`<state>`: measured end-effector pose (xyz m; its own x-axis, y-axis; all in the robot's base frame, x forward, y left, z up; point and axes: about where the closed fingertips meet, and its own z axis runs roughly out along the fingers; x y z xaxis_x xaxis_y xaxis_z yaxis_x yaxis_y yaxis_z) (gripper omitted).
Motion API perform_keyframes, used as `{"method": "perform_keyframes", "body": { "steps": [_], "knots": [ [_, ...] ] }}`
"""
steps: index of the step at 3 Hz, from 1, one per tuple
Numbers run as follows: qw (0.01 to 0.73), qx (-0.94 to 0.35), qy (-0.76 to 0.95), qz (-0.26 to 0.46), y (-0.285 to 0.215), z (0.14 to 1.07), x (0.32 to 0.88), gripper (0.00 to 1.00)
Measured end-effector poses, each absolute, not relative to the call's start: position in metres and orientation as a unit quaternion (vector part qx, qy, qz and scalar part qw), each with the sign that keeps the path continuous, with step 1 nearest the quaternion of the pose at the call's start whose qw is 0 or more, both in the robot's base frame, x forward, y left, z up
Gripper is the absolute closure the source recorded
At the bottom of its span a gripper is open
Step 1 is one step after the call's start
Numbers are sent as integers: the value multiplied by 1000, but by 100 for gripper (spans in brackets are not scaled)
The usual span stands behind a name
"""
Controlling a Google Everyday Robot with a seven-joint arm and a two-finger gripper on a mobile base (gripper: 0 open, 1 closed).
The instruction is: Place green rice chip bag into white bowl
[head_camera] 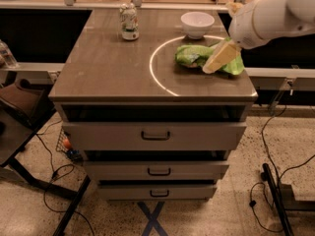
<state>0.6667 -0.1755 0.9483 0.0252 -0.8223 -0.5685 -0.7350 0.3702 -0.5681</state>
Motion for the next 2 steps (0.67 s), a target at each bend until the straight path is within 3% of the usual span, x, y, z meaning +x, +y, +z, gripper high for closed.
{"method": "perform_keyframes", "body": {
  "steps": [1, 2],
  "knots": [
    [421, -592, 682, -83, -183, 930, 697, 0],
    [374, -621, 678, -121, -196, 897, 724, 34]
  ]
}}
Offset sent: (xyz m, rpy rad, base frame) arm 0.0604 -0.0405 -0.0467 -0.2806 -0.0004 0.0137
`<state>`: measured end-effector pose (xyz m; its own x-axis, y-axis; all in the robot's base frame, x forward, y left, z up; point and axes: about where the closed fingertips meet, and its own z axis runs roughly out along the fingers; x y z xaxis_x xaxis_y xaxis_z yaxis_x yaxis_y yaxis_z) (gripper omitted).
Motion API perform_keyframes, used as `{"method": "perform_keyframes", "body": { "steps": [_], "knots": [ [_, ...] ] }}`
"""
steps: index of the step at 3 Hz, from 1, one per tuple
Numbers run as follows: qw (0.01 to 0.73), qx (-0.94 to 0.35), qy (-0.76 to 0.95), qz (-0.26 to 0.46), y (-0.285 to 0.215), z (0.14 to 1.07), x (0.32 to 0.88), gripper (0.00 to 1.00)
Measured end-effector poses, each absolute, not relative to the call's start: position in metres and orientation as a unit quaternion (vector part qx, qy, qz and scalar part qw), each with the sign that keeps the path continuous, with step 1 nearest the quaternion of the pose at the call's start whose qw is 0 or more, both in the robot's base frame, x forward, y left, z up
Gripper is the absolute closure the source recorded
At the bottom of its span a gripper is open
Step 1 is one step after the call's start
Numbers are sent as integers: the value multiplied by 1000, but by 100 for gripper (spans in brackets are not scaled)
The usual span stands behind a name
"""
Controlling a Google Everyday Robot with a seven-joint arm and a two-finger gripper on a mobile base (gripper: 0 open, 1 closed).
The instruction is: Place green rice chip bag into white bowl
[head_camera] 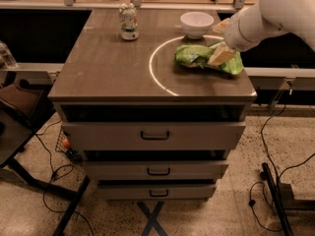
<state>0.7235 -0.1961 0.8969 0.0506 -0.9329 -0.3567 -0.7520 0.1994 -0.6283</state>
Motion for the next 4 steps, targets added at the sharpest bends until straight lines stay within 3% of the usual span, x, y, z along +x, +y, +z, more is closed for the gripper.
{"method": "perform_keyframes", "body": {
  "steps": [1, 2, 3, 4],
  "knots": [
    [368, -625, 678, -124, -196, 891, 727, 65],
    [367, -626, 677, -122, -194, 890, 727, 88],
    [367, -626, 677, -121, -193, 888, 727, 100],
    [367, -627, 677, -121, -193, 888, 727, 100]
  ]
}}
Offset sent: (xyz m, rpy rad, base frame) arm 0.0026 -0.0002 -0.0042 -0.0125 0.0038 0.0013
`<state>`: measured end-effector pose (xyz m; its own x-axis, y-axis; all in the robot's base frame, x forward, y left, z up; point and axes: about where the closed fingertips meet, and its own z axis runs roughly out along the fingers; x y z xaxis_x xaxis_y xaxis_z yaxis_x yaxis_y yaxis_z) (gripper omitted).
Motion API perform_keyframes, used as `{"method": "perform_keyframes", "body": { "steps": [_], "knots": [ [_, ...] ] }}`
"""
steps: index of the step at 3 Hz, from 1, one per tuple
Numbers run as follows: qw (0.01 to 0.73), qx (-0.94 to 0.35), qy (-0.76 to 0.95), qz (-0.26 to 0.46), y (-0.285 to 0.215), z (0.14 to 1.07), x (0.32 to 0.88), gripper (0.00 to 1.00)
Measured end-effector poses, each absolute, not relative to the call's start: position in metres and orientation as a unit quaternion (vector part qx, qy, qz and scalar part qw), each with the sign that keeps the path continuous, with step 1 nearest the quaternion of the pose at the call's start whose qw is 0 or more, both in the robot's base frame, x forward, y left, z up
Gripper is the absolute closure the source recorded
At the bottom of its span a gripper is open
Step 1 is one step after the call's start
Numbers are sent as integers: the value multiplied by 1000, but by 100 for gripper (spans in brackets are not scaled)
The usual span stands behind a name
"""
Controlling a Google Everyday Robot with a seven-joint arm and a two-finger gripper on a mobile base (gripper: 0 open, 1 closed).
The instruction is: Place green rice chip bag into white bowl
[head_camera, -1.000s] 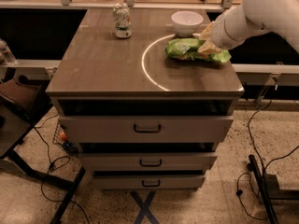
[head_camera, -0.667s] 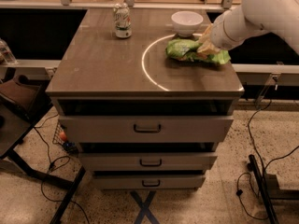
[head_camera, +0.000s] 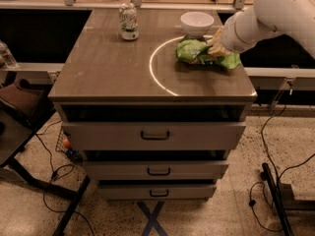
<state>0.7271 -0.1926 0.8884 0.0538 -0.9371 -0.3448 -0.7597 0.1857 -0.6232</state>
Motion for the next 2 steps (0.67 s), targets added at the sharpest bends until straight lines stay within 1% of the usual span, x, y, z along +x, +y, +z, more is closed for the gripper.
{"method": "perform_keyframes", "body": {
  "steps": [1, 2],
  "knots": [
    [358, -625, 680, -137, -205, 911, 727, 100],
    [342, -620, 685, -173, -227, 956, 724, 100]
  ]
}}
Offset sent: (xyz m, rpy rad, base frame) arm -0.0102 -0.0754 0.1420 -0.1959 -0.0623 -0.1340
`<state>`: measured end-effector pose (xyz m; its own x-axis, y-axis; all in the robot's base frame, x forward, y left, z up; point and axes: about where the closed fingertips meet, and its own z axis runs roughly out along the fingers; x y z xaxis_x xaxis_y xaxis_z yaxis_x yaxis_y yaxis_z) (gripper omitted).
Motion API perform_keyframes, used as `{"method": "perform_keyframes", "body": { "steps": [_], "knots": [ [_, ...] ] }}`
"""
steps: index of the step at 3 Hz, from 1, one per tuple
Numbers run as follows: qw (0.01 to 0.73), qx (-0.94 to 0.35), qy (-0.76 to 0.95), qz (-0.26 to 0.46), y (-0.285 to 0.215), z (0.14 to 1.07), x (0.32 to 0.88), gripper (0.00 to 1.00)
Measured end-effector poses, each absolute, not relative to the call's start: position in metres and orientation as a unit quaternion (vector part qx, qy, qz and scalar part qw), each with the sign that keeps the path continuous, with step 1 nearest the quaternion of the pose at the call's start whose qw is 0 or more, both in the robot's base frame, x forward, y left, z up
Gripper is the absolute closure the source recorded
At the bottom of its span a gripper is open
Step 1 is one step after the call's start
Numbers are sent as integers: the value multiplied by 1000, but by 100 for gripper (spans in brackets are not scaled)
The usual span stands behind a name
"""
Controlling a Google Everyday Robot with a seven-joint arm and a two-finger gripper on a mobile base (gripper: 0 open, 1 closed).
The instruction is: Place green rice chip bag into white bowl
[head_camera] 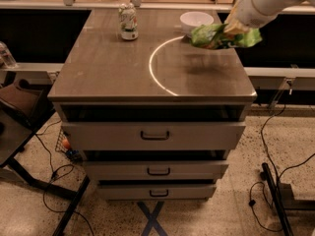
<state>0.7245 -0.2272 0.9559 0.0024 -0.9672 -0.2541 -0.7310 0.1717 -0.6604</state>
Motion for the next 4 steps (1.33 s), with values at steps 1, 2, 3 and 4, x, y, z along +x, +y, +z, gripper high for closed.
{"method": "perform_keyframes", "body": {
  "steps": [1, 2, 3, 4],
  "knots": [
    [327, -616, 685, -211, -249, 1002, 726, 100],
    [321, -615, 682, -231, -256, 1028, 745, 100],
    [320, -614, 682, -237, -250, 1035, 773, 100],
    [337, -602, 681, -244, -237, 1044, 798, 100]
  ]
}}
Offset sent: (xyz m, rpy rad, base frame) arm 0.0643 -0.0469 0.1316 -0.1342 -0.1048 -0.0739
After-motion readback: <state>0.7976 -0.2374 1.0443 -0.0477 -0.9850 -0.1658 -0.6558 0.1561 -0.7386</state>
